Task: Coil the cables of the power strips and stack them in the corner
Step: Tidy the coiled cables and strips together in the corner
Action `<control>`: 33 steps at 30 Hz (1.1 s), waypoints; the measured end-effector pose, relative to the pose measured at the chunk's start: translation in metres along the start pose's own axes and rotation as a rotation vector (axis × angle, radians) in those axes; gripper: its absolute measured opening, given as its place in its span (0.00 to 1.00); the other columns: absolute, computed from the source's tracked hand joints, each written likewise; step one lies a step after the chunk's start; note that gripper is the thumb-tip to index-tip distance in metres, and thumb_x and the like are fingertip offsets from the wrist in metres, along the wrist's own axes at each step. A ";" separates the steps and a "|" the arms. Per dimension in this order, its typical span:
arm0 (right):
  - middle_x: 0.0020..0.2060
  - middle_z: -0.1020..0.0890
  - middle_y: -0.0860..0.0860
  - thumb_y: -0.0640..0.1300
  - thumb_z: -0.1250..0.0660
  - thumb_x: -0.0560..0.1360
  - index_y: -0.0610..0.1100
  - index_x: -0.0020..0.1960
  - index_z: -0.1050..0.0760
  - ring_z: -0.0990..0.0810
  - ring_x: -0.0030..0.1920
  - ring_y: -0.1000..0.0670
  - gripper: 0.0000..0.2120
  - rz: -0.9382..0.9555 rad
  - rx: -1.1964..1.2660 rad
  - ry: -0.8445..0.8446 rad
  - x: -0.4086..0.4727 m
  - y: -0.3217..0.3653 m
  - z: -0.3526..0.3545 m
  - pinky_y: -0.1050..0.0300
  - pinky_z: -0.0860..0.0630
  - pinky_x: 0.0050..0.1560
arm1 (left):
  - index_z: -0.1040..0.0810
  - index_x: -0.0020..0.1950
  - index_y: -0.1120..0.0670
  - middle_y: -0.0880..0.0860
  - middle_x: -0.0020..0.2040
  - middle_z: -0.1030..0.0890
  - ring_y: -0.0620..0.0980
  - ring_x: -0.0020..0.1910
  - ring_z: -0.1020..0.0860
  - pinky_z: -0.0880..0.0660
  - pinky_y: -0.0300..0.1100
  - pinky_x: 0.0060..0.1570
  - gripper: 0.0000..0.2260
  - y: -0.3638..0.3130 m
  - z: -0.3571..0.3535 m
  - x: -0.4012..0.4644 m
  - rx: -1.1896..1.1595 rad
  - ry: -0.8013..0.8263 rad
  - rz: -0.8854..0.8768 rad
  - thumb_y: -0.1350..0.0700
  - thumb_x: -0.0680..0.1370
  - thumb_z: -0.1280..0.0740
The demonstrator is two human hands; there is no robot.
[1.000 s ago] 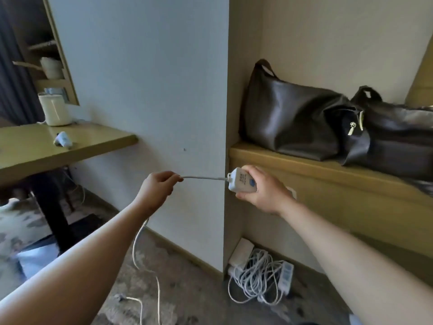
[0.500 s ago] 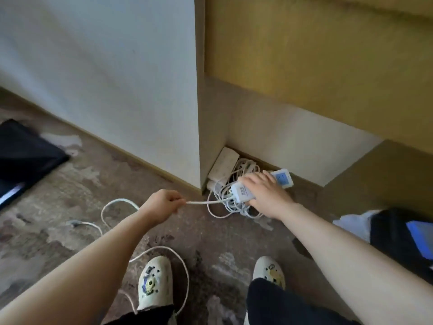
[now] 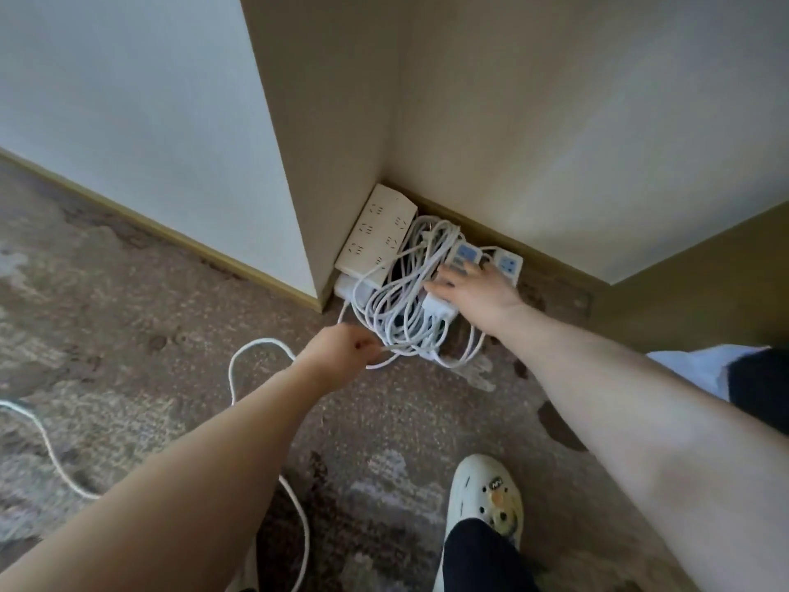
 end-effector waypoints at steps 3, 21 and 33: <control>0.80 0.48 0.46 0.34 0.44 0.79 0.58 0.81 0.52 0.23 0.55 0.40 0.37 -0.139 0.320 0.103 0.004 0.004 -0.028 0.56 0.32 0.34 | 0.22 0.43 0.60 0.57 0.38 0.19 0.52 0.34 0.24 0.32 0.42 0.32 0.10 0.003 -0.018 0.014 -0.024 0.004 0.032 0.54 0.78 0.36; 0.81 0.59 0.56 0.30 0.44 0.81 0.63 0.79 0.47 0.40 0.78 0.42 0.38 -0.432 0.885 -0.073 0.002 0.020 -0.067 0.52 0.24 0.62 | 0.21 0.46 0.56 0.56 0.39 0.20 0.53 0.35 0.23 0.30 0.43 0.31 0.09 -0.001 -0.027 0.010 0.093 0.031 -0.007 0.58 0.80 0.40; 0.80 0.43 0.51 0.46 0.37 0.82 0.52 0.66 0.23 0.42 0.78 0.47 0.14 -0.336 1.035 -0.017 -0.033 0.057 -0.079 0.56 0.37 0.69 | 0.19 0.49 0.51 0.50 0.40 0.17 0.51 0.39 0.20 0.20 0.50 0.41 0.06 -0.025 -0.034 0.012 0.025 -0.055 -0.028 0.57 0.79 0.36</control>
Point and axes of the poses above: each hand's wrist, its own x-axis towards the middle knuckle, its own z-axis out of the back of the hand, y = z × x, the point moved 2 cm from there along x, towards the middle knuckle
